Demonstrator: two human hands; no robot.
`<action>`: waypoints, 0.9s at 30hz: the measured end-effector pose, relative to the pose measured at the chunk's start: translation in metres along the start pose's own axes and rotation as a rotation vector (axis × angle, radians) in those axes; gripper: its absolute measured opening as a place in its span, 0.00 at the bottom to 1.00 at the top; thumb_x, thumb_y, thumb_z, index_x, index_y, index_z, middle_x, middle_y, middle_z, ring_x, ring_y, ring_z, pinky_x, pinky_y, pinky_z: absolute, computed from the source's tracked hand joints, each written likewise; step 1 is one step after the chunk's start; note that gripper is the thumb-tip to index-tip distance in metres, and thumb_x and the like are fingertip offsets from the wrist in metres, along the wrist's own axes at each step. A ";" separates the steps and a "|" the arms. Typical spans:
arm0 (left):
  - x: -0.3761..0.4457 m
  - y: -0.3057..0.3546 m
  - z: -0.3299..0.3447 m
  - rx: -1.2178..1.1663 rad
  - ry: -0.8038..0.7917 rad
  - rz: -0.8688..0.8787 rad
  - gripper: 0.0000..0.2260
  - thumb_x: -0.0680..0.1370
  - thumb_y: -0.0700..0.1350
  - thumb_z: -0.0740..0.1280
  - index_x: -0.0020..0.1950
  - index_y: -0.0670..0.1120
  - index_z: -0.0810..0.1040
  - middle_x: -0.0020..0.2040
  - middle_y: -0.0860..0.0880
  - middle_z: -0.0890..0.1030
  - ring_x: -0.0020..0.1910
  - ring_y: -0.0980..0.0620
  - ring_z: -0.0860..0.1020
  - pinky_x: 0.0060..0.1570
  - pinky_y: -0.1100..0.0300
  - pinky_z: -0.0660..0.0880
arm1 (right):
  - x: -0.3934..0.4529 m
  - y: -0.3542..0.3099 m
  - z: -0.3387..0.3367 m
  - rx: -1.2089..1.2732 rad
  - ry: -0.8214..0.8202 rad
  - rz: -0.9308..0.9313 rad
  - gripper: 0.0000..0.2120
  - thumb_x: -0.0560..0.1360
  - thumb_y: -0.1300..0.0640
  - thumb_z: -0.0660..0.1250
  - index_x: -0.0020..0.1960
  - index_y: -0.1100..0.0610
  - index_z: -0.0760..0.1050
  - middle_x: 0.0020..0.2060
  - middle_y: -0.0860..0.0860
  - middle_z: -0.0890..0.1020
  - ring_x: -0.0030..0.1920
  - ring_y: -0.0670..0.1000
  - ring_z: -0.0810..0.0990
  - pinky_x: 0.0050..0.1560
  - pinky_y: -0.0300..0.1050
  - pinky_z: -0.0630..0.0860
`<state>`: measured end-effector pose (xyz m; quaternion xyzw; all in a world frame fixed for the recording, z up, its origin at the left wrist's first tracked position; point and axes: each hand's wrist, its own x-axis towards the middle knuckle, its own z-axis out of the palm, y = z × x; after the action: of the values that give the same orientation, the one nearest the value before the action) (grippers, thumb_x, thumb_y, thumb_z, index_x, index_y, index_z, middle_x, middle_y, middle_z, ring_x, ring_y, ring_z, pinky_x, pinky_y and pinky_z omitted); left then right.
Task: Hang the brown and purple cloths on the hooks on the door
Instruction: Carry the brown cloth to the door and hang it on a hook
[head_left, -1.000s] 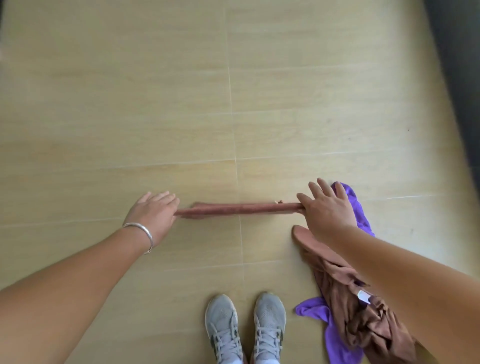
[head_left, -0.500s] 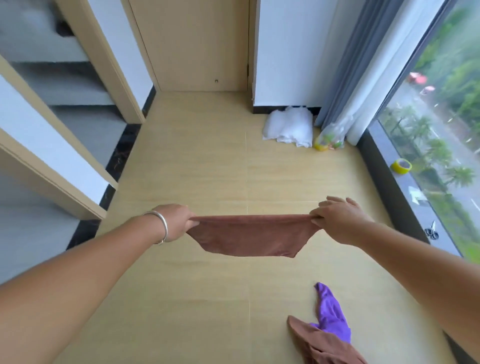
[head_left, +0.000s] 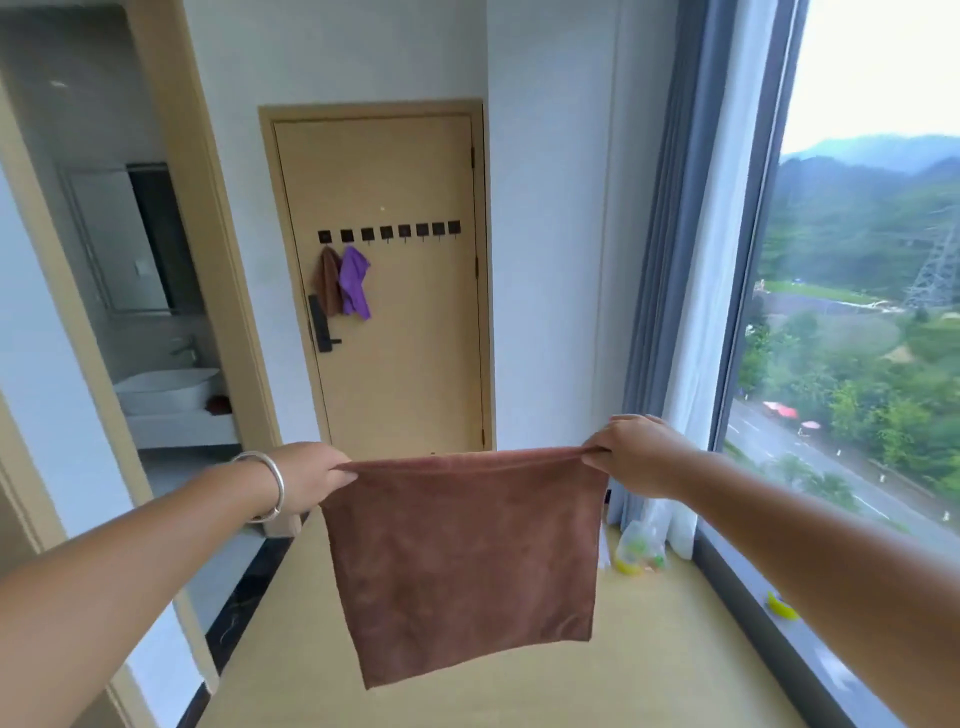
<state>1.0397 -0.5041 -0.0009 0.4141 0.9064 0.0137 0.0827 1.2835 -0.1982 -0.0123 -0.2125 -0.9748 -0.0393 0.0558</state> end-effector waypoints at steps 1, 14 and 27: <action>-0.005 0.001 -0.017 0.015 0.033 0.003 0.17 0.83 0.52 0.54 0.50 0.45 0.78 0.49 0.46 0.80 0.48 0.48 0.78 0.50 0.56 0.73 | -0.003 -0.001 -0.017 -0.021 0.010 -0.008 0.18 0.81 0.44 0.51 0.60 0.43 0.77 0.53 0.43 0.80 0.64 0.47 0.69 0.67 0.50 0.63; -0.046 0.016 -0.107 0.103 0.303 0.026 0.17 0.82 0.54 0.54 0.40 0.50 0.75 0.38 0.52 0.77 0.37 0.54 0.74 0.37 0.61 0.68 | -0.044 -0.009 -0.150 0.127 0.089 0.000 0.12 0.79 0.51 0.60 0.48 0.56 0.79 0.41 0.52 0.79 0.45 0.54 0.78 0.40 0.44 0.70; -0.043 0.038 -0.097 0.226 0.380 0.027 0.16 0.83 0.54 0.52 0.39 0.56 0.73 0.42 0.57 0.77 0.43 0.58 0.74 0.43 0.61 0.67 | -0.020 0.020 -0.126 -0.147 0.202 -0.048 0.15 0.83 0.47 0.52 0.50 0.50 0.76 0.57 0.47 0.78 0.72 0.51 0.62 0.72 0.55 0.58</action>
<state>1.0803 -0.5078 0.1041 0.4229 0.8957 -0.0090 -0.1368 1.3214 -0.2008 0.1115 -0.1876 -0.9635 -0.1334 0.1369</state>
